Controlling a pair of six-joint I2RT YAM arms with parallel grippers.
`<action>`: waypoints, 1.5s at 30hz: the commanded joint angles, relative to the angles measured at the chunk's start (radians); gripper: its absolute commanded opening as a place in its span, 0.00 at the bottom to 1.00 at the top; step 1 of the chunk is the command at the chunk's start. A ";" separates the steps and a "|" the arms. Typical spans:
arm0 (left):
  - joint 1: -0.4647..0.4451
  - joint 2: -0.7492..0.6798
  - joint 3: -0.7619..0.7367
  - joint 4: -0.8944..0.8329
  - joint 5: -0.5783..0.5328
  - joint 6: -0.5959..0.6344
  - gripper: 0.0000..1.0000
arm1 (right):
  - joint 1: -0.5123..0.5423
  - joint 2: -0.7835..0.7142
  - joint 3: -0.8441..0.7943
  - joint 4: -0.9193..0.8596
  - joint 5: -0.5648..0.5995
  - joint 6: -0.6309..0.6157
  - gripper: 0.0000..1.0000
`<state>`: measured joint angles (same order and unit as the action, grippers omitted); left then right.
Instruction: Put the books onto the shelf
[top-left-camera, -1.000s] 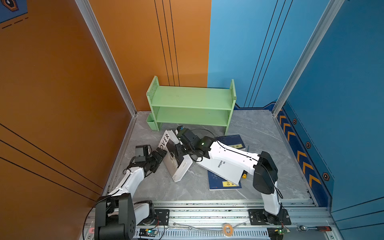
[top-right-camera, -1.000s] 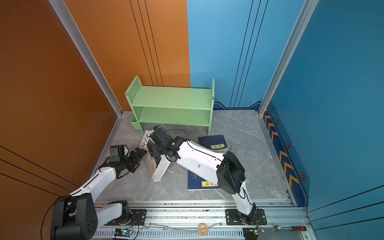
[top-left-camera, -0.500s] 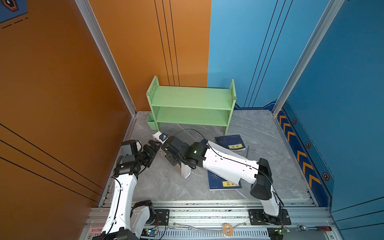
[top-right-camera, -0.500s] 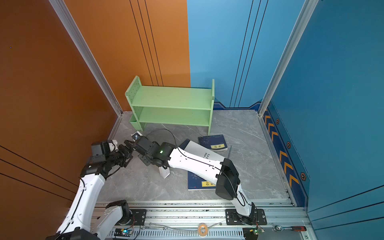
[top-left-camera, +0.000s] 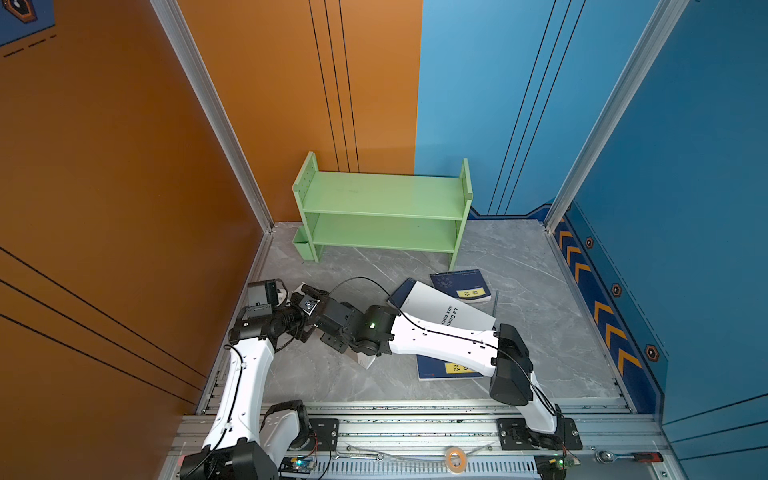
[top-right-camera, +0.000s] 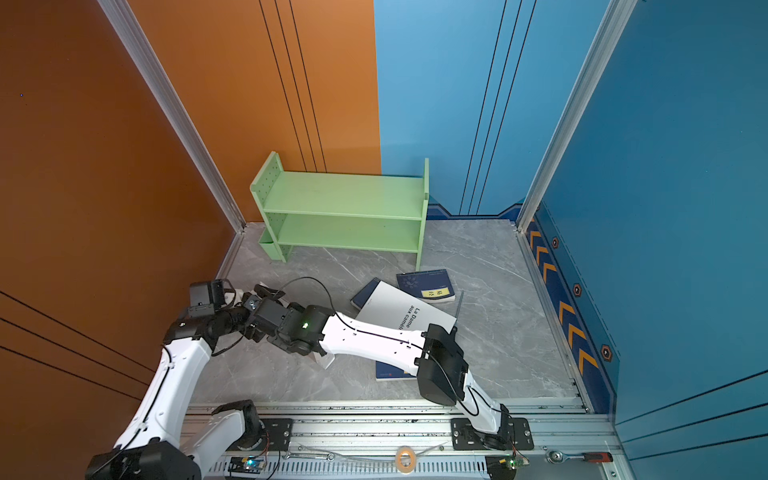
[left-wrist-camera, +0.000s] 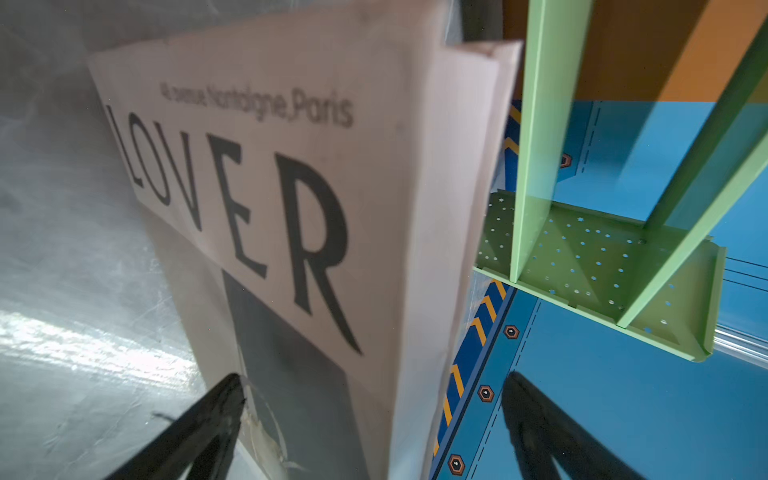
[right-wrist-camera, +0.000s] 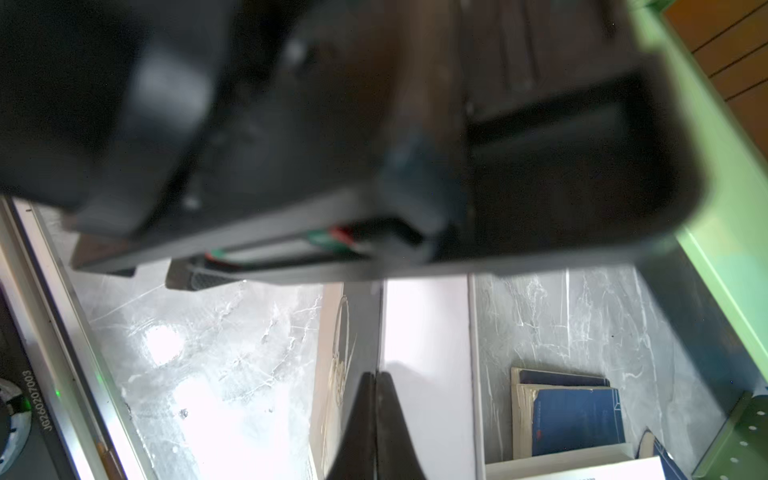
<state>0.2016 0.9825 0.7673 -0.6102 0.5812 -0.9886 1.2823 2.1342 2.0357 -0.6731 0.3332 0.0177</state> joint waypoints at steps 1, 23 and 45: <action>-0.009 0.014 0.048 -0.100 0.005 0.013 0.95 | 0.023 0.035 0.008 -0.013 0.025 -0.056 0.00; -0.086 0.131 0.093 -0.212 -0.043 0.116 0.69 | 0.031 -0.037 -0.067 0.068 0.042 -0.084 0.32; -0.106 0.111 0.109 -0.198 -0.088 0.114 0.42 | -0.218 -0.585 -0.772 0.529 -0.139 0.274 0.93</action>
<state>0.1040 1.1061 0.8410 -0.7967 0.5251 -0.8814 1.0630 1.5806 1.3449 -0.2142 0.1814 0.2562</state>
